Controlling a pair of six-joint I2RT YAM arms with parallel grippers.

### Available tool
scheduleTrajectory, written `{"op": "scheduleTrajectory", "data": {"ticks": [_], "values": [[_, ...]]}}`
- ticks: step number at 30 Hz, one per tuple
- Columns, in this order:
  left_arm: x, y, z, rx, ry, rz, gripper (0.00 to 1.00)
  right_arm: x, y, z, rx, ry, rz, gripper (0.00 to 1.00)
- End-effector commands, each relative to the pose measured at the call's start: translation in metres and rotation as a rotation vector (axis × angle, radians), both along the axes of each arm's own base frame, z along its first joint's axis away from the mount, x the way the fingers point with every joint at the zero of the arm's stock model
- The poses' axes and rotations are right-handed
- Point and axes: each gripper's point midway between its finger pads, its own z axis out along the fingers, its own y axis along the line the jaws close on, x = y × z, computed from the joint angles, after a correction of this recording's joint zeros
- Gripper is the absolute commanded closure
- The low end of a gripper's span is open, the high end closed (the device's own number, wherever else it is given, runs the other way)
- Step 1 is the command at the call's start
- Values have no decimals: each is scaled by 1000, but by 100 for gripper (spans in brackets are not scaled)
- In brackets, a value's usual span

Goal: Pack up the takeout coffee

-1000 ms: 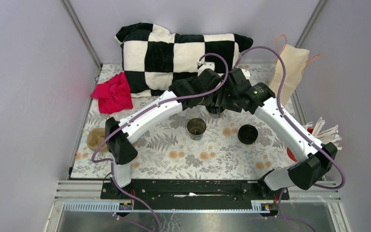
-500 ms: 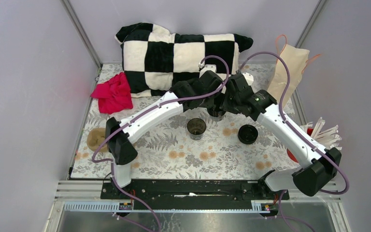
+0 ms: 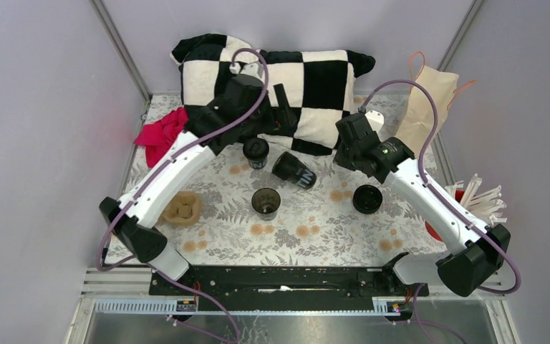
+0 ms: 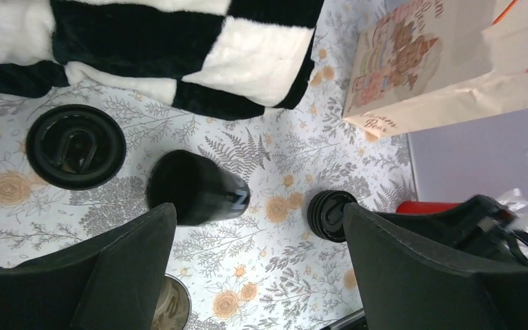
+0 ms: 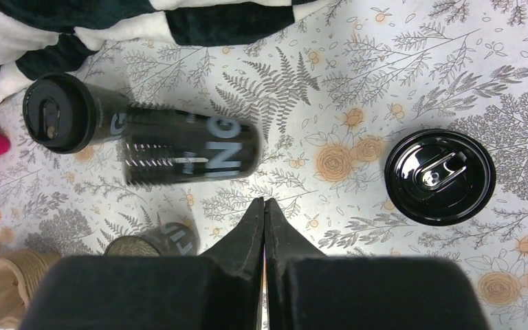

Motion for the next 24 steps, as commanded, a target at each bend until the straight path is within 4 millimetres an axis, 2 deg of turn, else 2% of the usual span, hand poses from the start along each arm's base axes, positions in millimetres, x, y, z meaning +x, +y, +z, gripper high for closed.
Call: {"op": "scheduleTrajectory", "data": {"ticks": [1,2,5,6,9,11,14,18,19,20,23,24], "values": [[-3,5,9,-63,-28,-74,3,9,-1,-4,-13,6,1,100],[-5,3,4,-76,-7,-108,3,10,1,-6,-14,8,22,100],[0,13,-18,-79,51,-107,1,11,15,-6,16,4,128,100],[2,18,-25,-96,92,-113,1,10,24,-7,31,18,183,95],[6,47,-32,-97,109,-69,1,8,47,-20,52,132,285,65],[5,68,-34,-90,105,-51,1,7,64,-36,82,219,329,52],[-3,91,-50,-69,147,-13,1,10,101,-46,140,240,428,36],[-17,99,-67,-74,174,-9,2,22,148,-47,223,232,510,20],[-20,102,-71,-67,185,-3,1,26,159,-48,202,221,558,16],[-22,107,-76,-54,195,4,1,30,163,-61,132,231,604,10],[-28,121,-82,-12,199,41,1,44,161,-86,-61,233,761,5],[-31,124,-80,-8,191,49,1,50,160,-88,-118,214,809,4]]}}
